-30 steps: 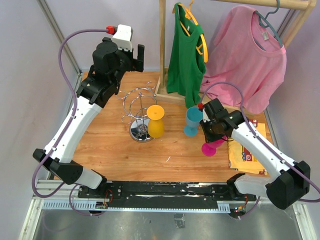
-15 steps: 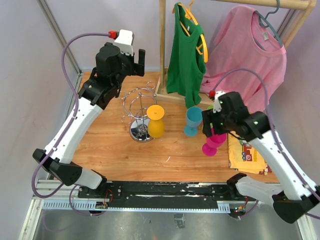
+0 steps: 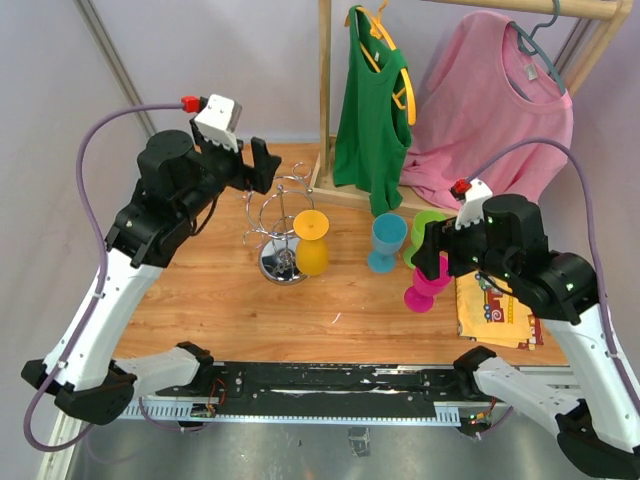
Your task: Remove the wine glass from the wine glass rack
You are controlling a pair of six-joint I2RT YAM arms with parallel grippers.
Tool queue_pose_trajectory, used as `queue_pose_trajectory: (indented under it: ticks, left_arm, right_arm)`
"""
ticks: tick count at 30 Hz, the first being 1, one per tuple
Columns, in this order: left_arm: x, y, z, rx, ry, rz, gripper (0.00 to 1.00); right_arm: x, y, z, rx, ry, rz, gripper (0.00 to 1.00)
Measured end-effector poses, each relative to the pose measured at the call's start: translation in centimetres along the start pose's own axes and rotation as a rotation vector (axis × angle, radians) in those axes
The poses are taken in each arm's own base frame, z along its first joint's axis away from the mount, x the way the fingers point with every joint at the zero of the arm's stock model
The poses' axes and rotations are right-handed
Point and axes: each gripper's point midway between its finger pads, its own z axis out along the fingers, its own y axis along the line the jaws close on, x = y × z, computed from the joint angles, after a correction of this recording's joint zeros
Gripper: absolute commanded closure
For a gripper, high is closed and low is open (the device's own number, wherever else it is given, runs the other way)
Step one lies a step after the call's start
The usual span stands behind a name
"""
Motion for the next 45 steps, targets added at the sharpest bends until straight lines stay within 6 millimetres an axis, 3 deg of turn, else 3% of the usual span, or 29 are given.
queue_pose_trajectory:
  ticks: [3, 6, 8, 10, 20, 29, 41, 45]
  left_arm:
    - [1.8, -0.9, -0.9, 0.053, 0.027, 0.085, 0.15]
    - [4.5, -4.3, -1.8, 0.163, 0.067, 0.21, 0.18]
    - [6.2, -6.6, -2.4, 0.243, 0.088, 0.285, 0.19]
    - [7.8, -7.7, -2.9, 0.289, 0.109, 0.357, 0.19]
    - [16.1, -8.3, -4.5, 0.336, 0.149, 0.833, 0.22]
    - [17.1, -9.1, -5.0, 0.311, -0.022, 1.192, 0.31]
    - [20.4, -9.3, -4.5, 0.272, -0.129, 1.426, 0.39]
    - [20.6, -9.5, -4.6, 0.256, -0.173, 1.485, 0.42]
  right_arm:
    - [0.5, -0.1, 0.7, 0.006, 0.031, 0.001, 0.2]
    - [0.6, -0.3, 1.4, 0.013, 0.056, 0.001, 0.14]
    - [0.7, -0.4, 1.8, 0.022, 0.066, -0.002, 0.03]
    - [0.7, -0.6, 1.9, 0.033, 0.071, -0.007, 0.02]
    - [0.4, -1.6, 2.4, 0.083, 0.067, -0.026, 0.02]
    - [1.5, -2.1, 2.9, 0.097, 0.069, -0.026, 0.02]
    - [1.2, -2.2, 1.1, 0.1, -0.006, -0.029, 0.02]
    - [1.7, -2.4, 1.2, 0.102, -0.006, -0.029, 0.02]
